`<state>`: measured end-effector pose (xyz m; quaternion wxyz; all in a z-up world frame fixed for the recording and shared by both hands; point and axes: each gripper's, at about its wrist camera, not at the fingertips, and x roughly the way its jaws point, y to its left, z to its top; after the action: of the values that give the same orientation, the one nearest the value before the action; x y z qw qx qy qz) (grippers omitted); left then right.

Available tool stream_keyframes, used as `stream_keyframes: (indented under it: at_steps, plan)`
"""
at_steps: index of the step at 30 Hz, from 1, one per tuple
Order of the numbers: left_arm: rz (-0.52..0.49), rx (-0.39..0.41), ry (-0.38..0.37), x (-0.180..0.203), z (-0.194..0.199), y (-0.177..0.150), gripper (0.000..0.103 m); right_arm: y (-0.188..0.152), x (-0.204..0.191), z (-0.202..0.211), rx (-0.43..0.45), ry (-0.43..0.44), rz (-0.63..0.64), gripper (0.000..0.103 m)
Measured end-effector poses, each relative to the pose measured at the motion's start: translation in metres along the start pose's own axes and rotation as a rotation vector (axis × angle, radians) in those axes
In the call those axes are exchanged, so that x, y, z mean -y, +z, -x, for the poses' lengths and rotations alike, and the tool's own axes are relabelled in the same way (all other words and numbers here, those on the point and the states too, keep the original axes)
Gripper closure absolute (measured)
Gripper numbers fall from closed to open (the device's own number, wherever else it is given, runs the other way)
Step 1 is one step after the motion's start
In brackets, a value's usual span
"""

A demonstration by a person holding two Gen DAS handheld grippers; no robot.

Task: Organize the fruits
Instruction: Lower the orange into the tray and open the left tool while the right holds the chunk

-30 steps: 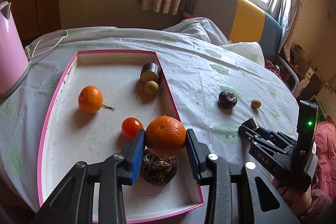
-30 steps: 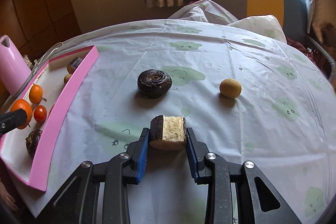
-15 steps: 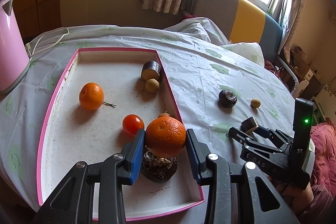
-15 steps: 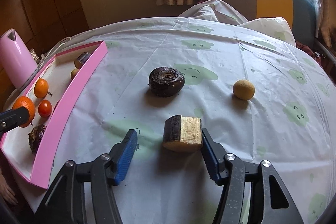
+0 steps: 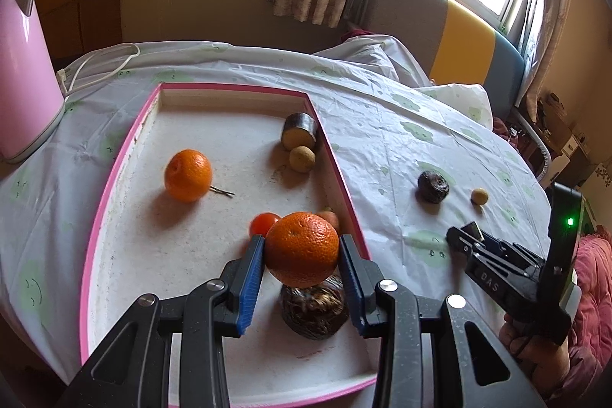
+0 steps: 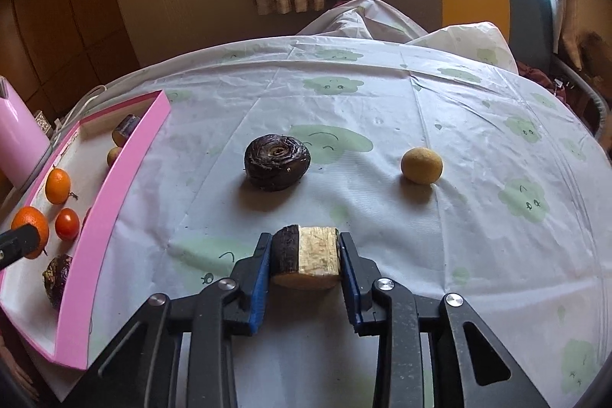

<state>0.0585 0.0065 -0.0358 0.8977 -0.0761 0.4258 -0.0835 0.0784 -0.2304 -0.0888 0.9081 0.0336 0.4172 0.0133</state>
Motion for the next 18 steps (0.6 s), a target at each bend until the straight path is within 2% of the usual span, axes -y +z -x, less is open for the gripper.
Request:
stream_keyframes:
  at_steps: [5,12,18]
  plan:
    - [0.013,-0.002,0.037,-0.017,-0.009,0.023,0.064,-0.001,0.002,-0.001,0.003,0.005,-0.004,0.069]
    - [-0.020,-0.026,0.077,-0.024,-0.040,0.058,0.064,-0.001,0.003,-0.001,0.009,0.014,-0.010,0.069]
    - [-0.028,-0.068,0.109,-0.023,-0.066,0.068,0.063,-0.002,0.005,-0.001,0.012,0.026,-0.018,0.069]
